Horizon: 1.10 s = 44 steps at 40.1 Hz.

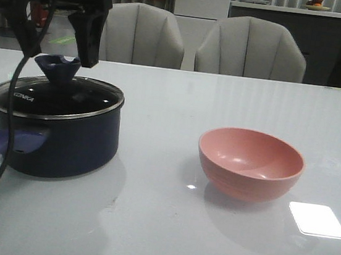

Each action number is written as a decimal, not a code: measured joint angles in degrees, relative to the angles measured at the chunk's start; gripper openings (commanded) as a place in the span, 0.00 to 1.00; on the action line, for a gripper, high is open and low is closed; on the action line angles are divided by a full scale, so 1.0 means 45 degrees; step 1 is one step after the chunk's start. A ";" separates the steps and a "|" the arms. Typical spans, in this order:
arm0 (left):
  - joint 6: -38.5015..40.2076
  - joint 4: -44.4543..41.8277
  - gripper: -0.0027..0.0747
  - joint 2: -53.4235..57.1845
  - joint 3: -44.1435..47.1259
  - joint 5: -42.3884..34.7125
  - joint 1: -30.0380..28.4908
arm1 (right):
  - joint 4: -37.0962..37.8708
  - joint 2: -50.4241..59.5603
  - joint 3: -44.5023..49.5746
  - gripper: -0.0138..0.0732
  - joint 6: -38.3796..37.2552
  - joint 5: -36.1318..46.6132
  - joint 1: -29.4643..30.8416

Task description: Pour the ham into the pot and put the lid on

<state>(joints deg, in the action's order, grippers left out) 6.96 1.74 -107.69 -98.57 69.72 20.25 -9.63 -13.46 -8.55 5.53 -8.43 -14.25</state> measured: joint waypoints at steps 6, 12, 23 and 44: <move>0.0000 0.0022 0.81 0.1136 0.0066 0.0076 0.0000 | 0.0000 0.0000 0.0000 0.33 0.0000 0.0000 0.0000; 0.0000 0.0022 0.81 0.2857 0.1103 -0.0593 0.0000 | 0.0000 0.0000 0.0000 0.33 0.0000 0.0000 0.0000; 0.0000 -0.0017 0.81 0.6810 0.4466 -0.2447 0.0000 | 0.0000 0.0000 0.0000 0.33 0.0000 0.0000 0.0000; -0.0020 -0.1035 0.81 1.6485 1.2489 -0.7290 0.0000 | 0.0000 0.0000 0.0000 0.33 0.0000 0.0000 0.0000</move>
<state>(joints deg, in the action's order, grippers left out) 6.87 -2.92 -33.50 -42.37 36.91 20.25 -9.63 -13.46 -8.55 5.53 -8.43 -14.25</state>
